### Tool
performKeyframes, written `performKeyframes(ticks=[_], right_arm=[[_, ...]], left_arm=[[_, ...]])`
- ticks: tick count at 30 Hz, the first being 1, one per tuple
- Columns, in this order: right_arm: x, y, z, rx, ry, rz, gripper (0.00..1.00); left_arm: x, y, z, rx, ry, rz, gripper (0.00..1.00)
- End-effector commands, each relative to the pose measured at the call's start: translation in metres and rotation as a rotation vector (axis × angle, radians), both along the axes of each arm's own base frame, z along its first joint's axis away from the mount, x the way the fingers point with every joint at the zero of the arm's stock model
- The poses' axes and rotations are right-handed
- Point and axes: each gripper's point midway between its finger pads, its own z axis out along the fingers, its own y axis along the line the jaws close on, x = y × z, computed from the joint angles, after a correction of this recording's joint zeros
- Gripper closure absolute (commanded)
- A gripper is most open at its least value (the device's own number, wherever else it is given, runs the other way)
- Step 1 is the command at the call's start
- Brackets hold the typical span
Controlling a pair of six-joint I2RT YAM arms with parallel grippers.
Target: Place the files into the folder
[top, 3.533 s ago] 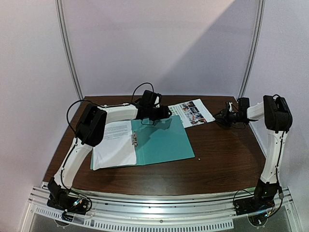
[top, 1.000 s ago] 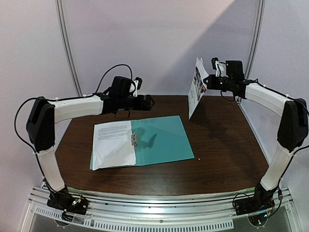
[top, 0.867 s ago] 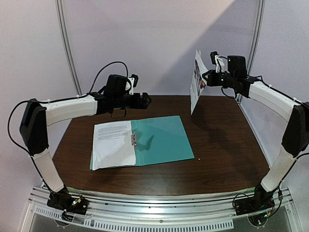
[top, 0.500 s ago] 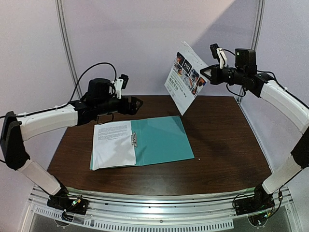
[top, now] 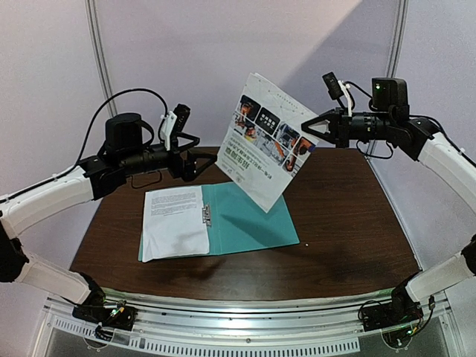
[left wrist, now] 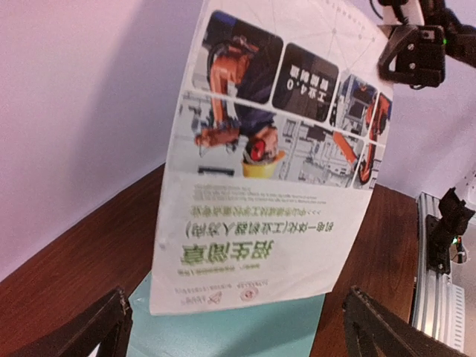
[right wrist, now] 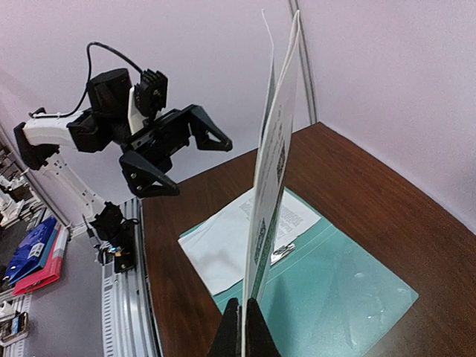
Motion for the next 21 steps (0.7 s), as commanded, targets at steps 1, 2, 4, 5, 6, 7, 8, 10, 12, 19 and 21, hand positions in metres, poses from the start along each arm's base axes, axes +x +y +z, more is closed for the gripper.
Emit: performKeyframes(ticks=[1,2,4,5,6,7,8,10,12,19,21], right_arm=[[-0.037,0.004,-0.008,-0.006,0.051,0.134,1.0],[-0.041,0.004,-0.01,-0.01,0.061,0.148,1.0],[-0.048,0.005,-0.014,-0.013,0.079,0.173,1.0],[-0.053,0.005,-0.014,-0.014,0.085,0.186,1.0],[-0.057,0.005,-0.015,-0.017,0.08,0.203,1.0],[-0.061,0.005,-0.017,-0.021,0.079,0.22,1.0],[-0.065,0.006,-0.016,-0.018,0.075,0.238,1.0],[-0.074,0.007,-0.014,-0.009,0.082,0.281,1.0],[-0.078,0.008,-0.013,-0.004,0.086,0.301,1.0],[-0.091,0.007,-0.006,0.023,0.087,0.36,1.0],[-0.094,0.007,-0.003,0.03,0.082,0.372,1.0]], left_arm=[[-0.014,0.003,0.008,0.018,-0.051,-0.1,0.0],[-0.015,0.002,0.011,0.015,-0.059,-0.116,0.0],[-0.018,0.003,0.006,0.032,-0.029,-0.144,0.01],[-0.018,0.002,0.006,0.031,-0.025,-0.16,0.0],[-0.019,0.001,0.006,0.031,-0.021,-0.177,0.0],[-0.02,0.0,0.006,0.03,-0.016,-0.198,0.0],[-0.019,-0.002,0.005,0.032,-0.014,-0.21,0.0],[-0.018,-0.006,0.006,0.029,-0.009,-0.244,0.01],[-0.018,-0.012,0.007,0.023,0.002,-0.286,0.01],[-0.01,-0.031,-0.001,0.009,0.045,-0.385,0.02],[-0.01,-0.036,-0.002,-0.002,0.055,-0.417,0.03]])
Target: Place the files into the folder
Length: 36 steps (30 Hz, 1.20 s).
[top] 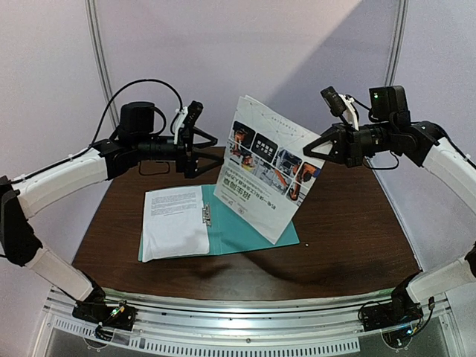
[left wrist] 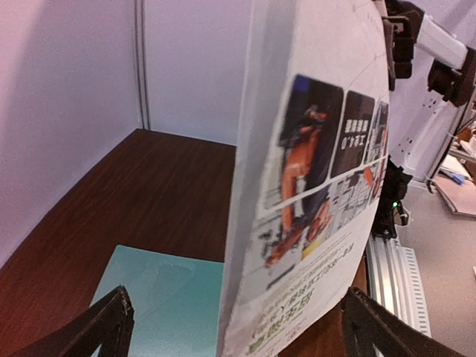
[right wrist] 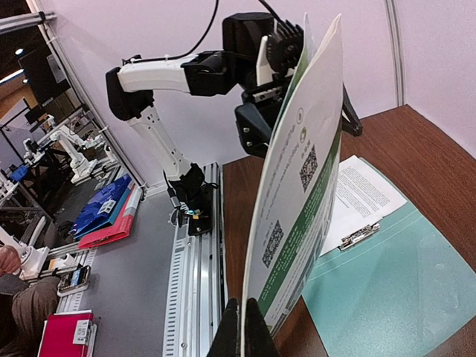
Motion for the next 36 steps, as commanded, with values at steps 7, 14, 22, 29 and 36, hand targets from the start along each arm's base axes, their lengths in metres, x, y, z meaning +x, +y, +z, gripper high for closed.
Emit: performKeyframes(ticks=[7,14,22,29,36], right_arm=[[-0.026,-0.002,0.014,0.05,-0.01,0.101,1.0],[-0.023,0.0,0.009,0.046,-0.007,0.101,1.0],[-0.021,0.001,0.008,0.055,-0.004,0.109,1.0],[-0.021,0.001,0.004,0.052,-0.002,0.101,1.0],[0.007,-0.001,-0.009,0.008,-0.051,-0.076,0.89]], left_arm=[[-0.014,-0.019,-0.001,-0.05,0.084,-0.236,0.19],[-0.036,-0.023,0.003,-0.086,0.142,-0.374,0.47],[-0.048,-0.028,0.009,-0.09,0.144,-0.401,0.6],[-0.043,-0.028,0.007,-0.08,0.153,-0.347,0.99],[-0.042,-0.023,0.007,-0.08,0.16,-0.291,1.0]])
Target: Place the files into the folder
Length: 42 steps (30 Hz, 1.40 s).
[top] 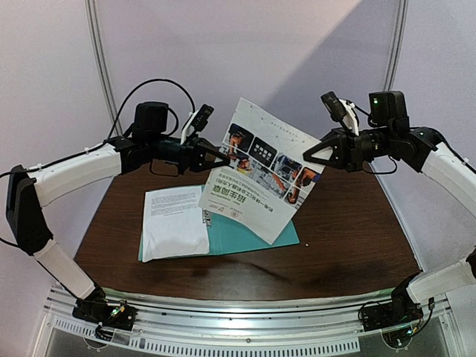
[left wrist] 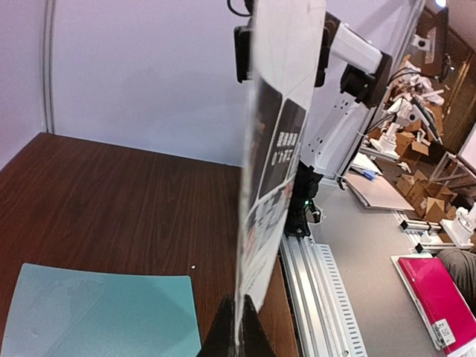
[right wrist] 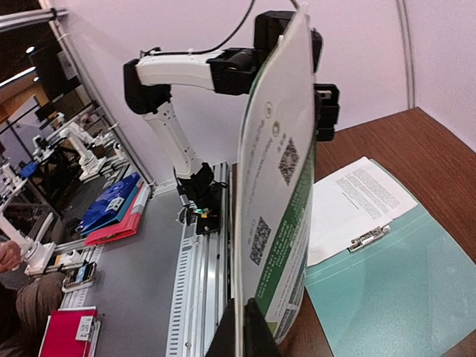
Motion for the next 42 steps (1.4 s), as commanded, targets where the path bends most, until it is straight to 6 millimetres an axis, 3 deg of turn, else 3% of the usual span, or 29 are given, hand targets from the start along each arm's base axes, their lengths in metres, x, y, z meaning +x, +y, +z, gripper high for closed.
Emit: performKeyframes(ticks=[1,4,6,12,18,23,28,36,42], right_arm=[[0.021,-0.004,-0.005,-0.018,-0.043,-0.163,0.77],[0.024,-0.006,-0.004,-0.002,-0.05,-0.203,0.4],[0.027,-0.007,-0.005,0.006,-0.047,-0.224,0.25],[0.037,-0.008,-0.011,0.043,-0.045,-0.287,0.07],[0.053,-0.013,-0.018,0.086,-0.01,-0.402,0.07],[0.089,-0.032,-0.038,0.01,0.002,-0.636,0.06],[0.104,-0.045,-0.063,-0.073,0.015,-0.752,0.07],[0.121,-0.049,-0.102,-0.199,0.055,-0.807,0.11],[0.13,-0.027,-0.143,-0.394,-0.01,-0.816,0.13]], left_arm=[[-0.003,0.004,0.009,-0.004,-0.015,0.049,1.0],[-0.001,0.007,0.007,0.005,-0.011,0.084,1.0],[0.0,0.009,0.006,0.007,-0.005,0.104,1.0],[-0.001,0.017,0.017,-0.038,-0.011,0.173,1.0],[0.002,0.025,0.028,-0.075,0.024,0.258,1.0],[0.011,0.03,0.028,-0.054,0.081,0.342,1.0],[0.017,0.039,0.02,-0.013,0.145,0.434,1.0],[0.033,0.079,-0.01,0.145,0.27,0.729,1.0],[0.03,0.091,-0.039,0.222,0.364,0.796,1.0]])
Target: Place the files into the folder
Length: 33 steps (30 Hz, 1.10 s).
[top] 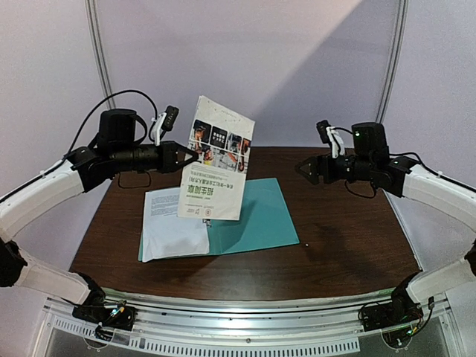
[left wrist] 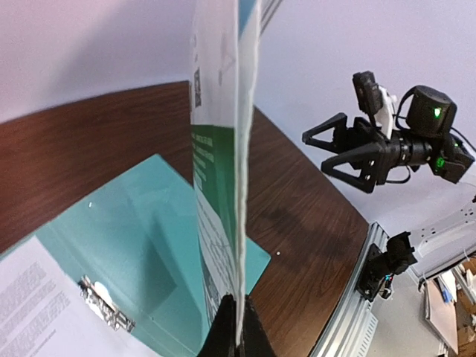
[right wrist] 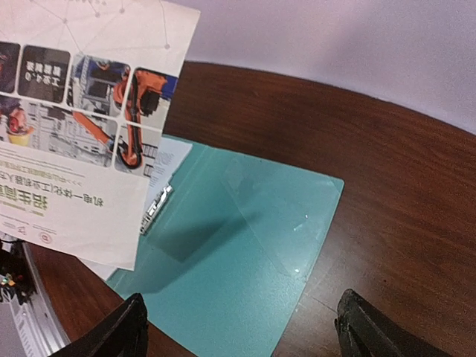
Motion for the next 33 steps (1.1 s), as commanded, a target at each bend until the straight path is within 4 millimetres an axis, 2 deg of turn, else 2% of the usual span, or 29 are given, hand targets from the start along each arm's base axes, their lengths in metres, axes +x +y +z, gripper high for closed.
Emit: performKeyframes(ticks=[1,5,11,18,24,28,33], right_arm=[[0.004,0.017,-0.029,-0.204,-0.003,-0.007,0.13],[0.014,0.029,-0.065,-0.281,0.07,-0.016,0.13],[0.013,0.042,-0.1,-0.189,0.228,-0.064,0.15],[0.002,0.065,-0.117,-0.045,0.342,-0.037,0.18],[-0.001,0.07,-0.136,-0.013,0.417,-0.042,0.19],[-0.002,0.075,-0.142,-0.004,0.44,-0.029,0.2],[-0.003,0.073,-0.157,-0.039,0.454,-0.031,0.2]], left_arm=[[-0.001,0.017,-0.037,0.069,0.134,0.099,1.0],[0.003,0.027,-0.052,0.097,0.167,0.166,1.0],[0.027,0.041,-0.062,0.088,0.202,0.26,1.0],[0.071,0.064,-0.041,0.029,0.138,0.363,1.0],[0.102,0.076,-0.068,0.032,0.212,0.382,1.0],[0.096,0.071,-0.081,0.024,0.292,0.349,1.0],[0.066,0.069,-0.086,-0.008,0.418,0.317,1.0]])
